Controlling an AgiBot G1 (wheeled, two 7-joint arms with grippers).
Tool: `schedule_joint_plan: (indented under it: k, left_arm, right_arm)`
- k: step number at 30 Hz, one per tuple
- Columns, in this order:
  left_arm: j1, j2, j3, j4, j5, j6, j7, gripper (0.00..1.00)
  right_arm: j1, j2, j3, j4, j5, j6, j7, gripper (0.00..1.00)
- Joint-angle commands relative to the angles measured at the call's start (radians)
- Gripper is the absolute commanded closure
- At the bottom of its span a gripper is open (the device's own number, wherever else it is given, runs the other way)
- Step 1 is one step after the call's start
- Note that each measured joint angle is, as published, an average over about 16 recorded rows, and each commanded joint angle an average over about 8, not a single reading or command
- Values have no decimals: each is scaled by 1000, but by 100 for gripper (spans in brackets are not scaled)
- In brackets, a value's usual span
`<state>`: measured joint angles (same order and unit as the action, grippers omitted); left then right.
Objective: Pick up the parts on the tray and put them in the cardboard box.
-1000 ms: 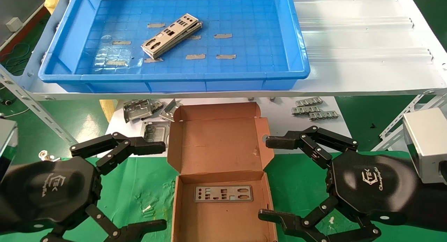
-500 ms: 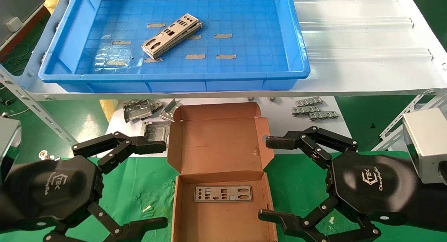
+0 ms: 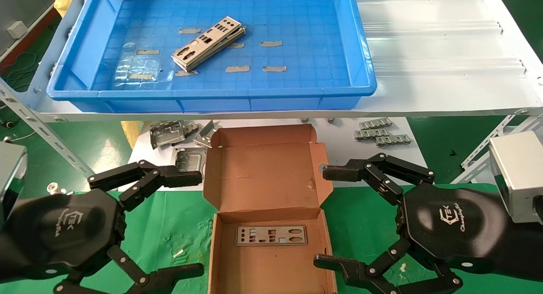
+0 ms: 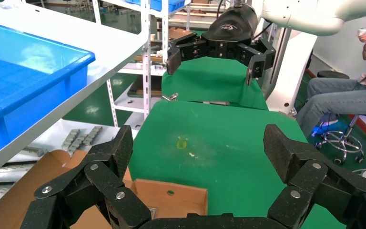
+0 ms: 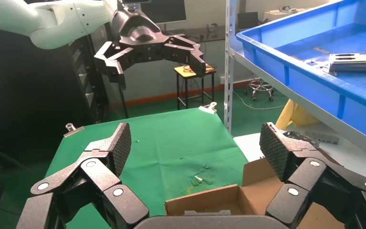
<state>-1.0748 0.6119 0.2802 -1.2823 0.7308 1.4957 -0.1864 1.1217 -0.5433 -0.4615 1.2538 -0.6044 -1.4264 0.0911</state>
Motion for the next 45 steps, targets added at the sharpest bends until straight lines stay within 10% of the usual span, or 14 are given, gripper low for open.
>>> schedule_joint_plan:
  k: [1,45]
  left_arm:
    - [0,0,0,0,0,0,0,0]
    - [-1,1,1,2,1,0,1,0]
  right_arm:
    - [0,0,0,0,0,0,0,0]
    - [0,0,0,0,0,0,0,0]
